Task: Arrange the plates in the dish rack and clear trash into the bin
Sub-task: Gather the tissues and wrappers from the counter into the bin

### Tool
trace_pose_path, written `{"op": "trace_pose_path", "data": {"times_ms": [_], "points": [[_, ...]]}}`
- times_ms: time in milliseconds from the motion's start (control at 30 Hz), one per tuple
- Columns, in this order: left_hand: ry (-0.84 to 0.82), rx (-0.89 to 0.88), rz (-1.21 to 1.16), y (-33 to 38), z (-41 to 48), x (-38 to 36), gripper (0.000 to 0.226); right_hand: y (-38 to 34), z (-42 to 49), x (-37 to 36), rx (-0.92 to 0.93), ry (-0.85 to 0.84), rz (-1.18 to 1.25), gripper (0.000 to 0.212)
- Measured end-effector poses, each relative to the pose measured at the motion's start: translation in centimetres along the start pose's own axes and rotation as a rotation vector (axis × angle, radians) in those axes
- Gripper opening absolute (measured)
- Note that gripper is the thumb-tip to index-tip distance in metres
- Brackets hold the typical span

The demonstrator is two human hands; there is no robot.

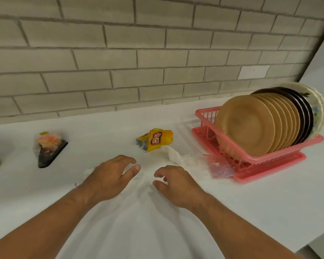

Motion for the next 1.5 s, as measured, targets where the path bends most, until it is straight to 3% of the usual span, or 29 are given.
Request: {"op": "trace_pose_path", "data": {"times_ms": [167,267,500,667,867,1100,1200,1333,1400,1500], "points": [[0.043,0.02,-0.017,-4.8,0.6,0.6,0.046,-0.7,2.2,-4.5,-0.095,-0.048,-0.007,0.028],[0.088,0.044,0.005,-7.5,0.8,1.2,0.032,-0.7,3.5,-5.1,-0.188,0.025,0.017,0.024],[0.126,0.076,0.06,-10.7,1.9,2.1,0.029,-2.2,6.0,-6.9,-0.313,0.043,0.071,0.039],[0.059,0.098,0.049,-11.0,2.3,1.4,0.03,-3.0,6.9,-7.7,-0.263,-0.06,-0.045,0.017],[-0.064,0.115,0.017,-11.2,2.6,-0.5,0.034,-2.2,6.8,-4.7,-0.217,0.04,0.0,0.012],[-0.081,0.181,-0.11,-10.9,2.6,-1.1,0.027,-1.6,6.7,-0.6,-0.165,0.198,0.005,0.036],[-0.093,0.235,-0.138,-11.5,2.4,-1.4,0.043,-1.3,6.4,0.5,-0.208,0.245,-0.019,0.033],[-0.203,0.192,0.106,-11.3,1.6,-2.3,0.09,-1.6,5.5,1.0,-0.247,0.263,-0.035,0.024],[-0.235,0.149,0.182,-10.8,1.2,-3.1,0.083,-1.5,5.2,0.5,-0.269,0.243,-0.025,0.025],[-0.218,0.12,0.259,-10.6,1.3,-3.9,0.052,-1.2,4.8,-0.5,-0.289,0.189,-0.029,0.03]]}}
Point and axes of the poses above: each hand's wrist, its own z-axis towards the middle knuckle, its own x-axis out of the back of the hand, y = z × x, the point moved 9 cm from there along z, towards the middle knuckle, and after that the axes turned 6 degrees about y, right-handed, at the moved point
